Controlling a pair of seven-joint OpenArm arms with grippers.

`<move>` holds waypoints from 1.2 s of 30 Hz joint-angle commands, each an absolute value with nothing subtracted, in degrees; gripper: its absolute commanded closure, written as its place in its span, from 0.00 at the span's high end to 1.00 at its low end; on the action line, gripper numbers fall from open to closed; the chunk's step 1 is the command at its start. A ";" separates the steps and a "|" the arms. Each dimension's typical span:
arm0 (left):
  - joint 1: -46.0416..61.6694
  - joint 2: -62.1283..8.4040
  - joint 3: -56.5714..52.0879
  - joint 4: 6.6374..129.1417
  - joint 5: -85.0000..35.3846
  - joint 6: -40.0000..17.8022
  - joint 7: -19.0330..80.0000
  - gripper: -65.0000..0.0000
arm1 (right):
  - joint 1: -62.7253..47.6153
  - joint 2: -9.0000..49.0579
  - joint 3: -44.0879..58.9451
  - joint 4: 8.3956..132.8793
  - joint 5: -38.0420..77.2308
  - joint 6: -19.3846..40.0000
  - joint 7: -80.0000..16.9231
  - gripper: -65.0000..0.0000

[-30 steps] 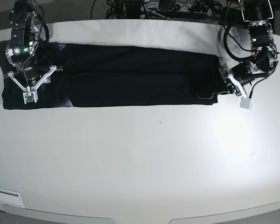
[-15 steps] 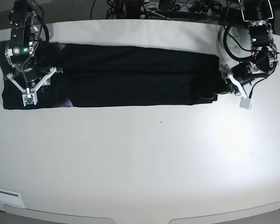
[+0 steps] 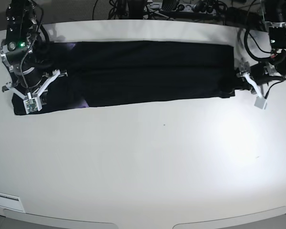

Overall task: Fold the T-shirt properly
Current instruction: 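Grasp the strip's end with the left gripper, holding the other end with the right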

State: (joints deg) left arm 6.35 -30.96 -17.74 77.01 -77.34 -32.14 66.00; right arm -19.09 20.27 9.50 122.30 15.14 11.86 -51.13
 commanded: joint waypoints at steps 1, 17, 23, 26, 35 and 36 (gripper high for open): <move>5.93 -32.29 -18.81 77.41 -77.82 -32.18 65.78 0.00 | -19.40 20.93 9.85 123.22 15.73 12.64 -49.93 0.00; 4.84 -34.33 -22.00 77.41 -82.24 -32.21 66.48 0.00 | -21.12 20.78 9.85 104.77 14.90 15.18 -41.15 0.00; 2.98 -33.74 -22.00 78.56 -85.00 -34.76 70.46 0.00 | -21.30 20.78 9.78 103.02 16.60 16.78 -42.28 0.00; 1.93 -32.05 -22.00 81.80 -85.00 -33.43 70.46 0.00 | -21.30 20.78 9.78 103.02 16.56 16.80 -43.03 0.00; 3.05 -21.21 -21.19 96.97 -85.00 -34.81 72.36 0.00 | -21.28 20.80 9.78 103.02 16.51 18.06 -43.13 0.00; 3.36 -19.79 -20.80 97.73 -85.00 -35.05 72.14 0.00 | -21.28 20.78 9.78 103.02 16.51 18.24 -43.27 0.00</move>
State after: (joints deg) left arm 3.92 -19.05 -20.60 96.84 -83.61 -34.50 72.88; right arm -20.95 20.32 9.85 103.07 16.53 17.43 -40.25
